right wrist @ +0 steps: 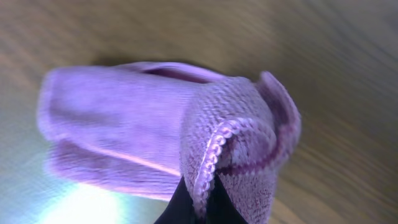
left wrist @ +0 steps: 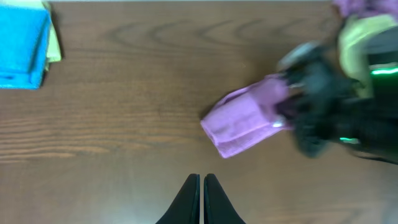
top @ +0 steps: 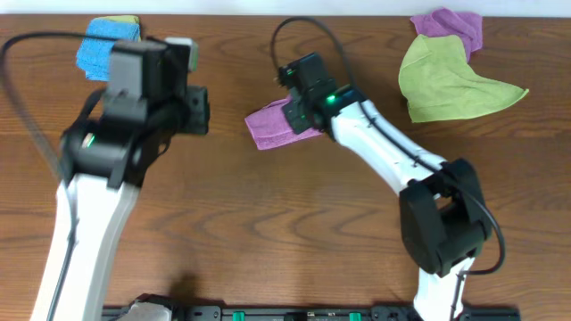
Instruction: Fold the cloth
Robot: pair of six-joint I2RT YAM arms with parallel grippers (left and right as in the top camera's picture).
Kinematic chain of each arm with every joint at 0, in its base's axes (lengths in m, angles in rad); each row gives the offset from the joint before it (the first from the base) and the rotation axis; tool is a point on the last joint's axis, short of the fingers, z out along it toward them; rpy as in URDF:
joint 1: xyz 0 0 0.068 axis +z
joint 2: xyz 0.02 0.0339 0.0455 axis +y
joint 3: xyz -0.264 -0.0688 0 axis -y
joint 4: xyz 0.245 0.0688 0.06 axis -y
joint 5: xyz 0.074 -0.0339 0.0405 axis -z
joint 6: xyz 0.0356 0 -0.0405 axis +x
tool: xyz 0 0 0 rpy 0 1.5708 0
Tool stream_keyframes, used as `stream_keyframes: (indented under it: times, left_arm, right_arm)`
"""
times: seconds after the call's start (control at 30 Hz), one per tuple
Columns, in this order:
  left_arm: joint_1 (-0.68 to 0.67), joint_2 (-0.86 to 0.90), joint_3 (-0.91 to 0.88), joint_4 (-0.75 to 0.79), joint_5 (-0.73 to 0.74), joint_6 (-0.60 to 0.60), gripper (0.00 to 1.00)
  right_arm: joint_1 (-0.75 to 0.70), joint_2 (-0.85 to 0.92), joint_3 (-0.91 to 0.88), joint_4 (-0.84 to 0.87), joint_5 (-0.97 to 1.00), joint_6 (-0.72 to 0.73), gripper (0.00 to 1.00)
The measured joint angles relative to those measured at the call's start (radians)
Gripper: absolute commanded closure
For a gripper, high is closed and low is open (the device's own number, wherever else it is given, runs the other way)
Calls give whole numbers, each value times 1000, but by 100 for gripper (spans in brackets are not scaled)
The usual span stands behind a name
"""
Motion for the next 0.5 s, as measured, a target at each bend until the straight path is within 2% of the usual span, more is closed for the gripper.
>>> stream_keyframes:
  times: [0.27,0.47,0.5]
  left_arm:
    - [-2,-189,0,-140,12,0,94]
    - [-2,-257,0,-197,15,0,94]
    - [-2,-261,0,-200,15,0,94]
  right_arm:
    - [72,4,0,-3,2,-20,99]
    - [83,12,0,-2,1,-23,99]
    - [84,14,0,-2,-8,-23,93]
